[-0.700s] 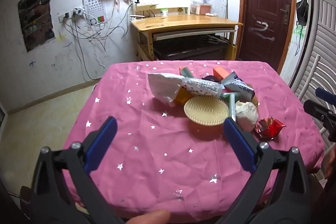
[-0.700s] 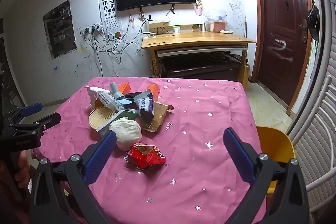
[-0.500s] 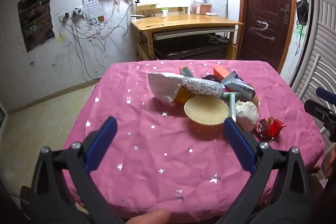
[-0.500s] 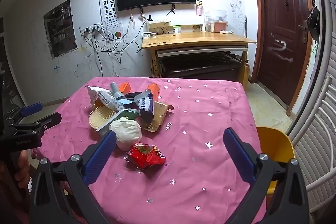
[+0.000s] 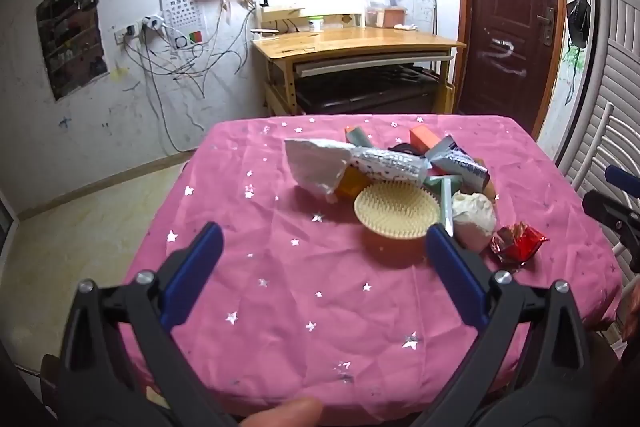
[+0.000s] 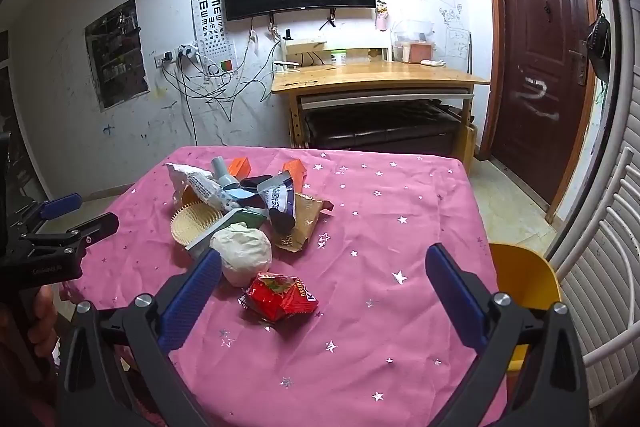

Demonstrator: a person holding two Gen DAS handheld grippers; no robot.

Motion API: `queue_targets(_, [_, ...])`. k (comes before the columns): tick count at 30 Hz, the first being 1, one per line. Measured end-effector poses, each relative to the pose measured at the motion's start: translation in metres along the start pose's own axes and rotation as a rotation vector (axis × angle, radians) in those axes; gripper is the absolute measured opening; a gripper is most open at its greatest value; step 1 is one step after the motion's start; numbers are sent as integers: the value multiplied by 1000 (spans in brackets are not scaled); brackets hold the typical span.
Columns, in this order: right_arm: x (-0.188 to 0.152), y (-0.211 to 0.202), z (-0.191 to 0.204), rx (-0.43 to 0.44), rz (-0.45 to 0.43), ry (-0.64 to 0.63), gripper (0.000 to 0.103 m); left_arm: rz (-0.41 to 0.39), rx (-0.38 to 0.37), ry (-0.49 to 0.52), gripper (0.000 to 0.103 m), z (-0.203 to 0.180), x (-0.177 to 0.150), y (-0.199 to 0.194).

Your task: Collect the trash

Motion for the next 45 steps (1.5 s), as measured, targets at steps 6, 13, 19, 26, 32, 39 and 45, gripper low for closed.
queue_targets(6, [-2,1,2,-2,0,-7,95,1,1,1,97,-1,-1,3])
queue_targets(13, [-2,1,2,-2,0,-8,96,1,6,3,97,0,-1,3])
queue_targets(19, [-1,0,3,-3,0,-9,96,2,5,4,97,0,-1,3])
queue_targets(26, [-1,0,3,-1,0,-10,96,1,7,3,97,1,0,3])
queue_targets(32, [-1,1,3,-2,1,-12,96,1,7,4,97,1,0,3])
queue_targets(39, [-1,0,4,1,1,-12,95,1,9,5,97,2,0,3])
queue_targets(45, [-2,1,4,0,2,-14,96,1,10,6,97,2,0,3])
Point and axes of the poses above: each gripper's, at about its wrist camera, not at the fingertips, and y roughly the way its jaws point, z to its left, x to its top, the point moved 10 cm from there along y, roughly the way its jaws point
